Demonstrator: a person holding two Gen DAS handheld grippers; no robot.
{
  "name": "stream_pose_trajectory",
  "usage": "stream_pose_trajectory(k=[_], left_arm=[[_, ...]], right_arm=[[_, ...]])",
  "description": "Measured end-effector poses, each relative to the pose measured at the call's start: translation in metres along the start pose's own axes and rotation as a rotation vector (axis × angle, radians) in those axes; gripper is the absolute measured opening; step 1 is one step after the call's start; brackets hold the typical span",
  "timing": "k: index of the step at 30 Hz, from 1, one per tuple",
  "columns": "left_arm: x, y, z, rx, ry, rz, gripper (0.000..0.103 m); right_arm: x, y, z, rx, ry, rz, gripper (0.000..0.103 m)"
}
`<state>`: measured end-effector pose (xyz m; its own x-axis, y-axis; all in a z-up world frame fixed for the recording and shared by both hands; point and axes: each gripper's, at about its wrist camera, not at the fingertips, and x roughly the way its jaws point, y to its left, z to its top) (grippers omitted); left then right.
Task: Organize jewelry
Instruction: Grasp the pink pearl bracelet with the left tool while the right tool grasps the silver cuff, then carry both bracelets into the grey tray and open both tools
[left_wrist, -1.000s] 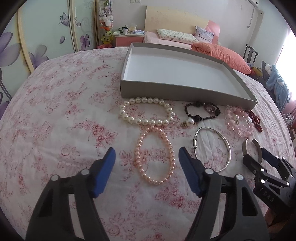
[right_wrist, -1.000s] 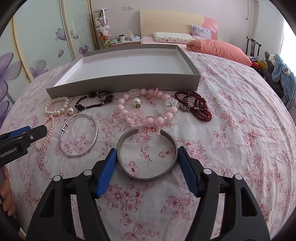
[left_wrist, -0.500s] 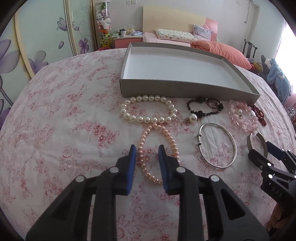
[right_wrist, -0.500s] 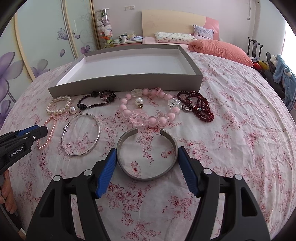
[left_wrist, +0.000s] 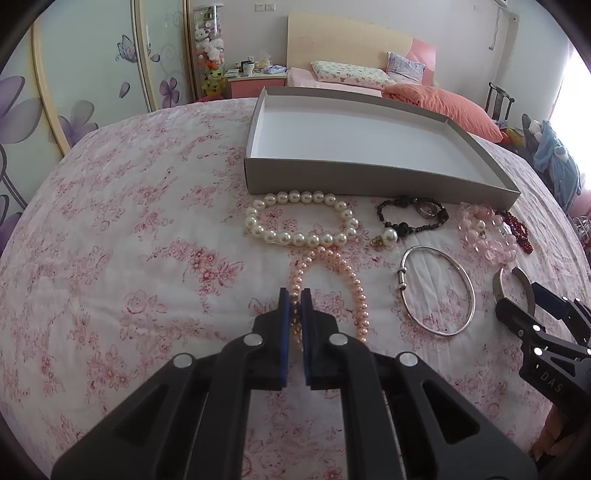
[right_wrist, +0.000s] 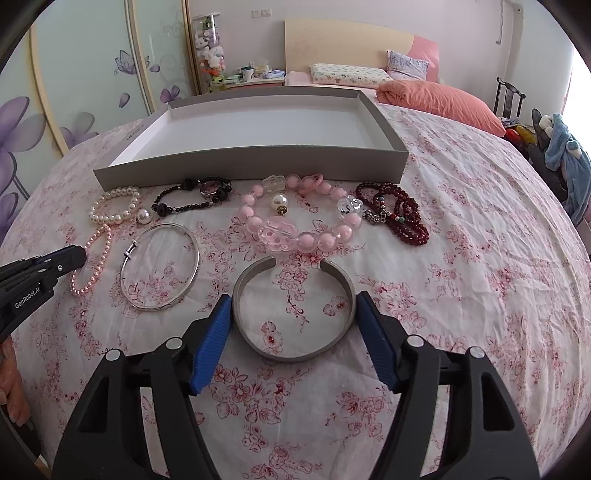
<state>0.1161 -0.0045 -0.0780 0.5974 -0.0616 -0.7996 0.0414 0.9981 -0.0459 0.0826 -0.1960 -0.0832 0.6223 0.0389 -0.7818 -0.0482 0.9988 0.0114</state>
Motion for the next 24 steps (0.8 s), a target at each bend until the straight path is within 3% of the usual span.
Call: stream_pose_trajectory(k=[11, 24], left_arm=[[-0.009, 0.01, -0.001, -0.052, -0.018, -0.061, 0.006], [-0.046, 0.006, 0.001, -0.049, -0.169, -0.092, 0.006]], right_arm=[[-0.003, -0.005, -0.001, 0.033, -0.016, 0.039, 0.067], [-0.038, -0.006, 0.001, 0.042, -0.198, 0.073, 0.067]])
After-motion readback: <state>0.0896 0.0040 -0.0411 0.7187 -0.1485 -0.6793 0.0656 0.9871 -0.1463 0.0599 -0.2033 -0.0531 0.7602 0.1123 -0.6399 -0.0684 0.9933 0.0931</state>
